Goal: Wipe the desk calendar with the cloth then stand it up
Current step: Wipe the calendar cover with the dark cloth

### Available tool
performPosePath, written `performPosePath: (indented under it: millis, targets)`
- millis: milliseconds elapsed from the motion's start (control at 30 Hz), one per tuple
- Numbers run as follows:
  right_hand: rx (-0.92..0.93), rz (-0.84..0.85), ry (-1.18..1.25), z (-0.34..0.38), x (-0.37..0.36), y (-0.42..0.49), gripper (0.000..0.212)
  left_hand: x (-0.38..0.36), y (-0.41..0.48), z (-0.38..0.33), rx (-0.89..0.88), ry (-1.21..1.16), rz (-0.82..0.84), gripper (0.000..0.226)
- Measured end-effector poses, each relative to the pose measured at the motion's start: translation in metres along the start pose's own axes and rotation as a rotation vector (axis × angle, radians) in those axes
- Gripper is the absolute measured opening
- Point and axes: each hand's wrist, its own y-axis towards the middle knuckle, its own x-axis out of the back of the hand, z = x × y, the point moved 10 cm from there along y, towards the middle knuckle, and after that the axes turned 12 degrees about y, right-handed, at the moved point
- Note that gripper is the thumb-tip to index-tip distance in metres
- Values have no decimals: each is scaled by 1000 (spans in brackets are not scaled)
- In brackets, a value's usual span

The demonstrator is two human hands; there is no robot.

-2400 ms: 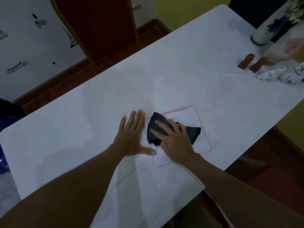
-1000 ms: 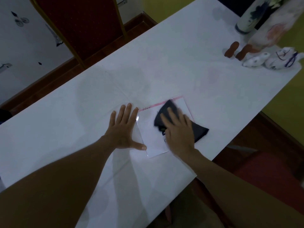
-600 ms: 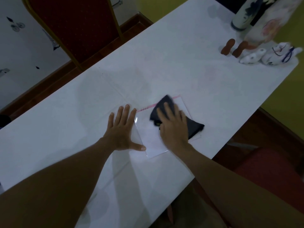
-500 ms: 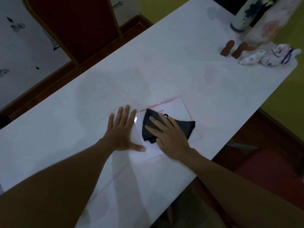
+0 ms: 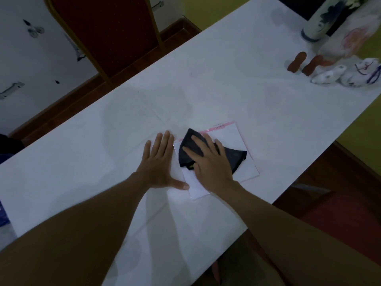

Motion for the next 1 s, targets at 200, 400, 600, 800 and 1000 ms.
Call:
performPosePath:
  millis: [200, 400, 600, 800, 1000]
  targets:
    - [8, 12, 23, 13, -5, 11, 56, -3, 2, -1, -2, 18, 11, 159]
    - [194, 91, 31, -2, 1, -14, 51, -3, 2, 0, -12, -12, 9, 161]
    - [231, 83, 77, 2, -5, -37, 47, -3, 2, 1, -31, -3, -13, 158]
    - [49, -77, 125, -29, 18, -38, 47, -8, 7, 6, -40, -48, -5, 102]
    - [194, 17, 55, -15, 0, -54, 47, 0, 0, 3, 16, -59, -134, 68]
